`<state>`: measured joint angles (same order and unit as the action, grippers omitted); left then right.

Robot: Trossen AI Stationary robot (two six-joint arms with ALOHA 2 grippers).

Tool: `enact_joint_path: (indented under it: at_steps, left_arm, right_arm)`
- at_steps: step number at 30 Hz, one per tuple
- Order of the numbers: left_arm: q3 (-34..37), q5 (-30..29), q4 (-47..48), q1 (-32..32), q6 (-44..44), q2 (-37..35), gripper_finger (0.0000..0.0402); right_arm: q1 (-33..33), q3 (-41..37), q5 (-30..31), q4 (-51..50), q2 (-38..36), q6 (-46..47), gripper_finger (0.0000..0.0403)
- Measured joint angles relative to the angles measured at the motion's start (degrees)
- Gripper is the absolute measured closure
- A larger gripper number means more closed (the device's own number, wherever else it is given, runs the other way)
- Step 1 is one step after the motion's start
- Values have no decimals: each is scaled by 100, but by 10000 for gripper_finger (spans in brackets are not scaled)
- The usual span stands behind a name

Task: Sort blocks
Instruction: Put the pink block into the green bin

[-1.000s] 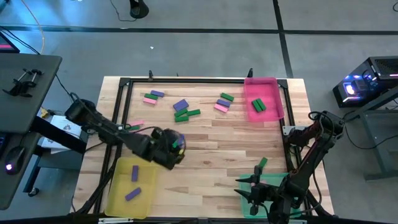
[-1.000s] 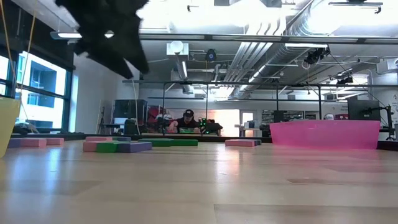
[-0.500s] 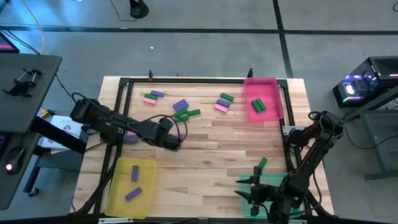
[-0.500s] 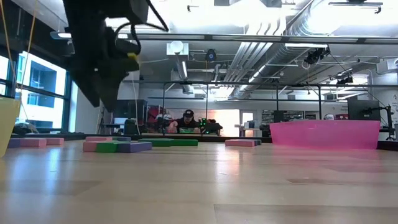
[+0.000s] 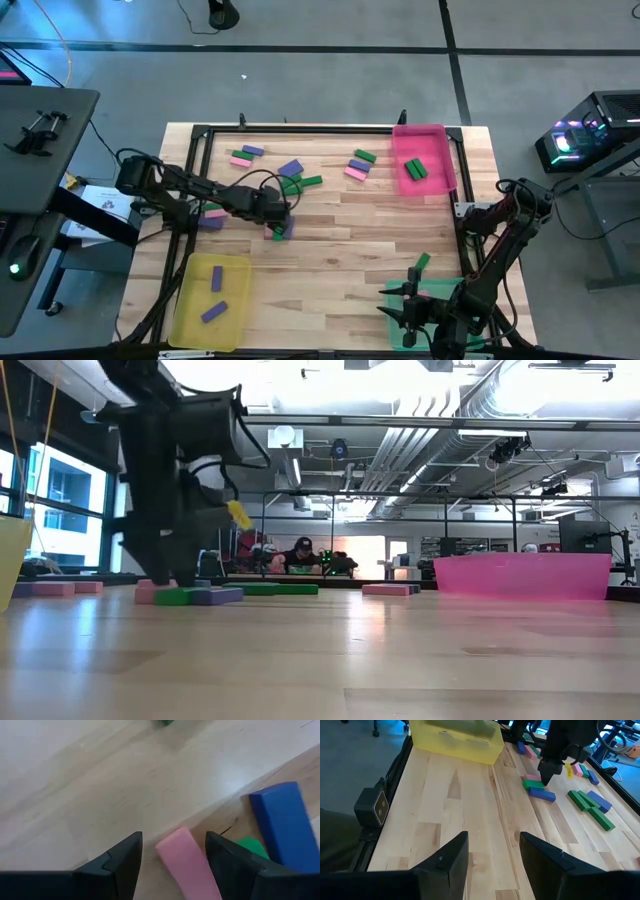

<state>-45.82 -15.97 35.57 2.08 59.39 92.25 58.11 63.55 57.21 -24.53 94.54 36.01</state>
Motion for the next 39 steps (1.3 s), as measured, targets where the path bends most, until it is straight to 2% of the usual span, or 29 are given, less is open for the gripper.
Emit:
enact_joint_path:
  at_steps: [5,8,17,19,22,25,32,35,39]
  left_arm:
    - [177,70,-128,1,29,-13,214]
    - [181,68,-131,24,-2,-15,239]
    - [64,15,-82,18,-468,-99,378]
    - [-43,-91,-126,38,-513,-191,395]
    - [-159,-224,-78,84,-753,-332,389]
    - [-332,-231,29,180,-1397,-533,387]
    - [-473,576,445,741,-3941,-831,385]
    - [-460,601,647,1023,-4849,-790,371]
    - [-460,340,959,1159,-5140,-720,333]
  right_arm:
    - [0,0,0,1,0,0,242]
    - [0,0,0,2,0,2,242]
    - [0,0,2,4,0,2,242]
    - [0,0,2,2,0,1,242]
    - [0,0,4,4,0,2,242]
    - [0,0,4,2,0,2,242]
    - [0,0,7,2,0,2,242]
    - [0,0,7,4,0,2,242]
    - [0,0,7,4,0,2,242]
